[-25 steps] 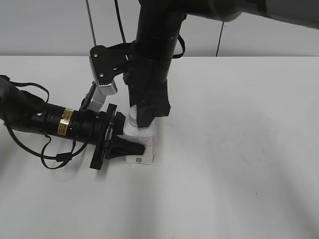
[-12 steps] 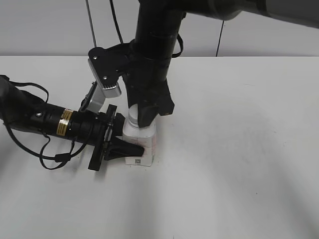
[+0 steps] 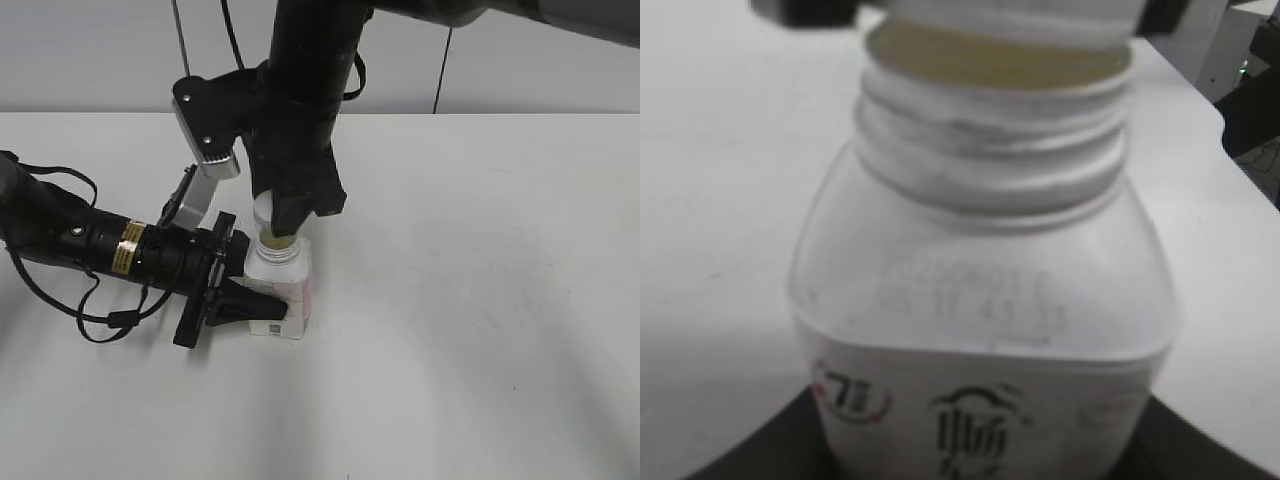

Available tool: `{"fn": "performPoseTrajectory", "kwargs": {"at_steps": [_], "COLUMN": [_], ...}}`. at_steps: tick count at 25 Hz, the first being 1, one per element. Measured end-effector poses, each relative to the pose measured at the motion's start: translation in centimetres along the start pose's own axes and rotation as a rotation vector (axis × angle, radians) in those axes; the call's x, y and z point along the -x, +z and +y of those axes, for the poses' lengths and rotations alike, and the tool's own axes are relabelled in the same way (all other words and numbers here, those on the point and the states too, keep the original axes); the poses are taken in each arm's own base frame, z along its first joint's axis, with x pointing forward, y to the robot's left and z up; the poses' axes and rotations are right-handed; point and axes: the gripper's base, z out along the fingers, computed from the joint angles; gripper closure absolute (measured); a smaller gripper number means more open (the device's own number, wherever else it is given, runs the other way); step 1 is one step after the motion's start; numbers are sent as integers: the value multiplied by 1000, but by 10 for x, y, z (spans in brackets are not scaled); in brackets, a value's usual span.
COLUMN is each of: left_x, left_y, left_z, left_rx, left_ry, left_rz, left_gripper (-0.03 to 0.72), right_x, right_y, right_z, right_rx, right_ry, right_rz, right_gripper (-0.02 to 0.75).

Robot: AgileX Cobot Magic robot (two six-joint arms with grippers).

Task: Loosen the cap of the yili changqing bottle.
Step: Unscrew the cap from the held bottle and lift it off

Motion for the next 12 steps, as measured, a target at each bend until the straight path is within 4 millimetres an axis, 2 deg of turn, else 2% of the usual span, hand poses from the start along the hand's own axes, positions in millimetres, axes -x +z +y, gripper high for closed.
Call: {"fn": "performPoseTrajectory", "kwargs": {"at_steps": [7, 12], "left_x": [-1, -1], "left_y": [0, 0], "left_z": [-4, -4], "left_rx": [-40, -45], "left_ry": [28, 29], "left_rz": [8, 9], "left_gripper": [350, 350], "right_x": [0, 1], "right_y": [-5, -11], "right_z": [-6, -9], "right_rx": [-57, -84], "right_ry": [2, 86], "right_rz": [10, 15], "right_gripper": [345, 345]}}
